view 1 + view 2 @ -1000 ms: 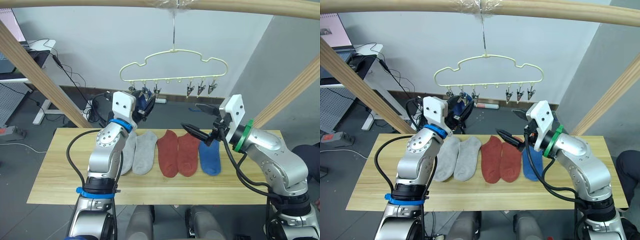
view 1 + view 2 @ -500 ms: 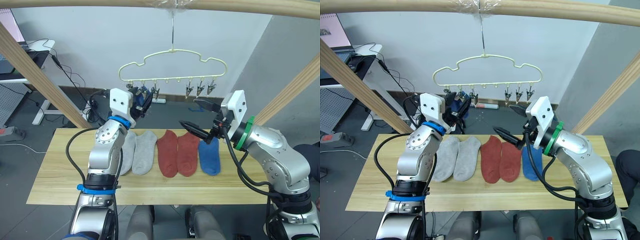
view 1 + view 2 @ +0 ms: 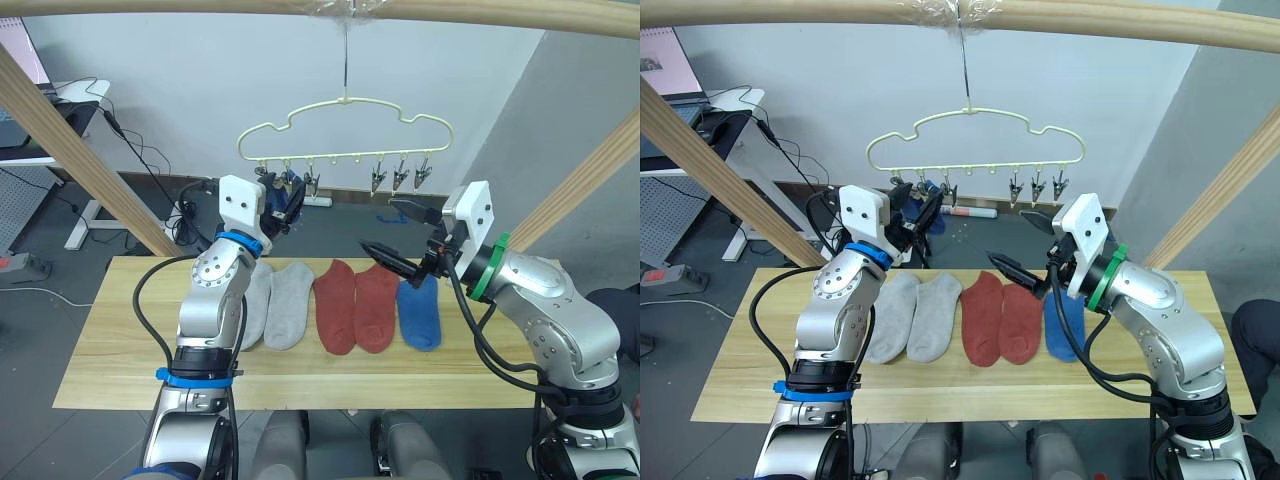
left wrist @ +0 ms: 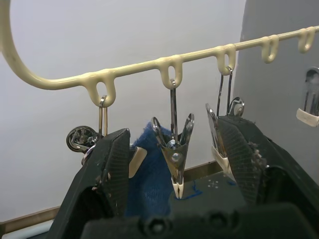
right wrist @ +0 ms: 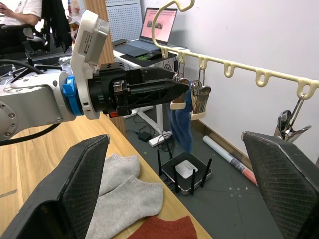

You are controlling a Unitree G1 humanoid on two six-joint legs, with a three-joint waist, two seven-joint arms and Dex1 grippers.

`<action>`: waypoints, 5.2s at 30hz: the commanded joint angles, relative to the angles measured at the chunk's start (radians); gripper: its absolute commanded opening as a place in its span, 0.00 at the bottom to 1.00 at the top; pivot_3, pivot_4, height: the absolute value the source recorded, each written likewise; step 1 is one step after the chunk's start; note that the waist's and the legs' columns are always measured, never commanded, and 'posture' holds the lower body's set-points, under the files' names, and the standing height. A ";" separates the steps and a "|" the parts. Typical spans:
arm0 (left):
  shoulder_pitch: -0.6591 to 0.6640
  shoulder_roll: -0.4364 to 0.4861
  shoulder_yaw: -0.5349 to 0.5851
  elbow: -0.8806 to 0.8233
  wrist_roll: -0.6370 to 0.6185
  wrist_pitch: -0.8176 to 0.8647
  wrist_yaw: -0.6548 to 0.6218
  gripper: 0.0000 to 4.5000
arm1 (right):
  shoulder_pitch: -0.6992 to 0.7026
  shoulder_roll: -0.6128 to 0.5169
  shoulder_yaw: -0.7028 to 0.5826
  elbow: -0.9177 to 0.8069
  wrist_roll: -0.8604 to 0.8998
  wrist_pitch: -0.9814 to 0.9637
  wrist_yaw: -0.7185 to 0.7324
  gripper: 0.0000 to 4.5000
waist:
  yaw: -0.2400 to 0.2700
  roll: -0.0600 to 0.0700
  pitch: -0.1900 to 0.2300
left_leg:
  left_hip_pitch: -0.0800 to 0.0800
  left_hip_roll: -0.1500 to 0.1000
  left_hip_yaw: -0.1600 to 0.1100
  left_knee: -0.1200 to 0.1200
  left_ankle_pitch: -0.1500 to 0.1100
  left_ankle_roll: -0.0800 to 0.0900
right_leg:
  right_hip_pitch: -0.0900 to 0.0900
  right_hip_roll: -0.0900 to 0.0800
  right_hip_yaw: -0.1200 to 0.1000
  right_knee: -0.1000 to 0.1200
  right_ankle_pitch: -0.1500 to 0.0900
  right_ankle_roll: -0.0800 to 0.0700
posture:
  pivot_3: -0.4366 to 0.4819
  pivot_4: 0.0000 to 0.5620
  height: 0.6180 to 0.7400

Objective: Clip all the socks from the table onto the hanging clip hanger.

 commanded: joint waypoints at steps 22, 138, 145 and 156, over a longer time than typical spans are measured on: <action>-0.038 -0.011 0.009 0.001 -0.007 -0.022 -0.007 0.44 | -0.080 0.005 -0.012 -0.033 0.052 0.069 -0.054 1.00 | 0.000 0.000 0.000 | 0.000 0.000 0.000 0.001 0.000 0.000 | 0.000 0.000 0.000 0.002 0.000 0.000 | 0.50 0.42 1.00; -0.016 0.130 0.031 -0.145 -0.122 0.299 -0.107 0.00 | 0.231 -0.155 0.112 0.548 -0.471 0.019 0.086 0.99 | 0.000 -0.004 0.008 | 0.010 0.000 -0.001 -0.002 0.004 -0.002 | 0.011 0.000 -0.001 -0.002 0.000 0.000 | 0.53 0.47 1.00; -0.018 0.138 0.034 -0.144 -0.121 0.299 -0.109 0.00 | 0.230 -0.110 0.125 0.597 -0.473 0.013 0.060 0.92 | -0.001 -0.005 0.009 | 0.010 0.000 -0.002 -0.002 0.004 -0.002 | 0.012 0.000 -0.001 -0.002 0.000 0.000 | 0.54 0.47 1.00; -0.005 0.140 0.037 -0.164 -0.123 0.309 -0.102 0.00 | 0.263 -0.141 0.185 0.577 -0.516 -0.133 0.077 0.12 | 0.000 -0.005 0.009 | 0.011 0.000 -0.002 -0.001 0.004 -0.002 | 0.012 0.000 -0.001 -0.001 0.000 0.001 | 0.55 0.47 1.00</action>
